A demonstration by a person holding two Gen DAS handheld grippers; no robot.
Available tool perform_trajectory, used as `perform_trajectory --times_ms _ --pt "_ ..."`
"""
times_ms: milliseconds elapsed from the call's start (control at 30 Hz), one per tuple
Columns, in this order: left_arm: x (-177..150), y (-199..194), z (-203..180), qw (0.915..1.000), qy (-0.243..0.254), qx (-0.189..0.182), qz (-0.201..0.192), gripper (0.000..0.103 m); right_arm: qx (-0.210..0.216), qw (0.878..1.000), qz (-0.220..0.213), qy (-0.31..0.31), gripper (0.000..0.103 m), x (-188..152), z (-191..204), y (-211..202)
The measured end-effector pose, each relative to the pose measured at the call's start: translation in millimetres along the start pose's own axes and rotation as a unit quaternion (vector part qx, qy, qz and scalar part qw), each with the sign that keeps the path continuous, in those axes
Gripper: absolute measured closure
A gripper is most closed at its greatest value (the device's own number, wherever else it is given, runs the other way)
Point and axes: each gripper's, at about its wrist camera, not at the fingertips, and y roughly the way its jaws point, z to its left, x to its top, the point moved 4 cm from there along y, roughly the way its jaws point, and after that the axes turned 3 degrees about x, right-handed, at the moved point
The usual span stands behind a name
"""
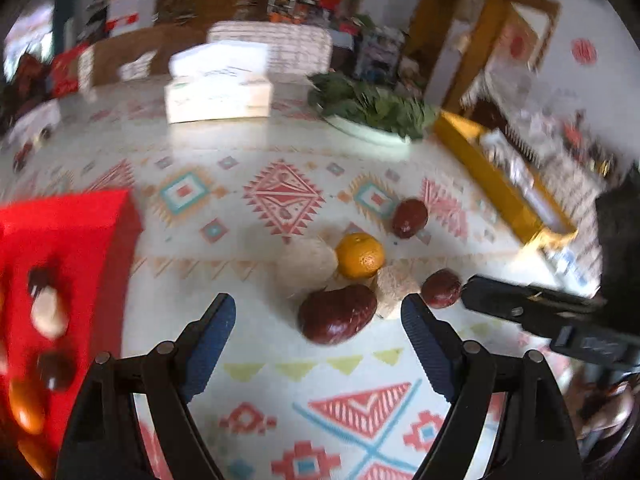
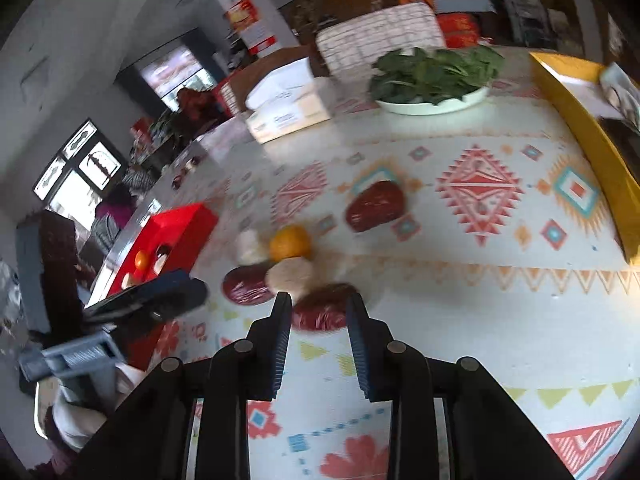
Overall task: Organize fruits
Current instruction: 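Move both grippers back toward the remaining items on the table, then grasp a dark red date with the left gripper while the right grasps another date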
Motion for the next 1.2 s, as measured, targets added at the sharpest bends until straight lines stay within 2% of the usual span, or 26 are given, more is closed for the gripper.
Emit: perform_trajectory --times_ms 67,100,133,167,267,367,433,467,500,533,733,767,800,867,933,1000,1200 --pt "-1 10 -4 0.9998 0.016 0.008 0.012 0.022 -0.002 1.0 0.0 -0.001 0.073 0 1 0" --pt "-3 14 -5 0.9995 0.022 0.014 0.019 0.04 -0.005 1.0 0.001 -0.004 0.074 1 2 0" --pt "-7 16 -7 0.9992 0.029 0.012 0.027 0.052 -0.009 1.0 0.002 -0.007 0.074 1 3 0" --pt "-8 12 -7 0.9989 0.037 0.021 0.021 0.06 -0.012 1.0 0.001 -0.009 0.074 1 1 -1" --pt "-17 4 -9 0.9987 0.043 0.01 0.024 0.063 -0.018 1.0 -0.005 -0.013 0.073 3 2 -2" --pt "-24 -10 -12 0.998 0.06 0.015 0.014 0.063 -0.035 0.999 -0.019 -0.004 0.073 5 -5 -4" --pt "-26 -18 -14 0.9976 0.068 0.008 0.006 0.058 -0.03 0.999 -0.022 0.012 0.071 6 -10 -3" --pt "-25 -20 -14 0.9972 0.073 0.014 0.001 0.048 -0.027 0.999 -0.022 0.018 0.068 6 -12 -3" --pt "-23 -19 -14 0.9969 0.077 0.019 -0.002 0.038 -0.023 0.999 -0.021 0.027 0.061 6 -15 -1" --pt "-21 -17 -14 0.9964 0.08 0.028 -0.004 0.036 -0.017 0.999 -0.02 0.036 0.057 6 -18 1" --pt "-13 15 -12 0.9959 0.08 0.034 0.028 0.036 -0.014 0.999 -0.017 0.043 0.057 5 -20 7" --pt "-12 12 -13 0.9961 0.079 0.033 0.022 0.036 -0.016 0.999 -0.016 0.045 0.057 6 -20 8" --pt "-13 11 -13 0.9963 0.077 0.029 0.023 0.044 -0.015 0.999 -0.015 0.048 0.057 5 -22 9" --pt "-17 10 -13 0.9962 0.075 0.039 0.024 0.071 -0.009 0.999 -0.013 0.052 0.057 5 -23 10" --pt "-20 6 -12 0.9967 0.068 0.037 0.025 0.071 -0.01 0.998 -0.011 0.053 0.057 5 -23 11" --pt "-24 -2 -6 0.9988 0.039 0.019 0.022 0.071 -0.011 0.999 -0.01 0.049 0.057 5 -22 13" --pt "-36 -53 18 0.999 -0.033 -0.014 -0.028 0.071 -0.033 0.999 -0.008 0.042 0.057 6 -17 16"
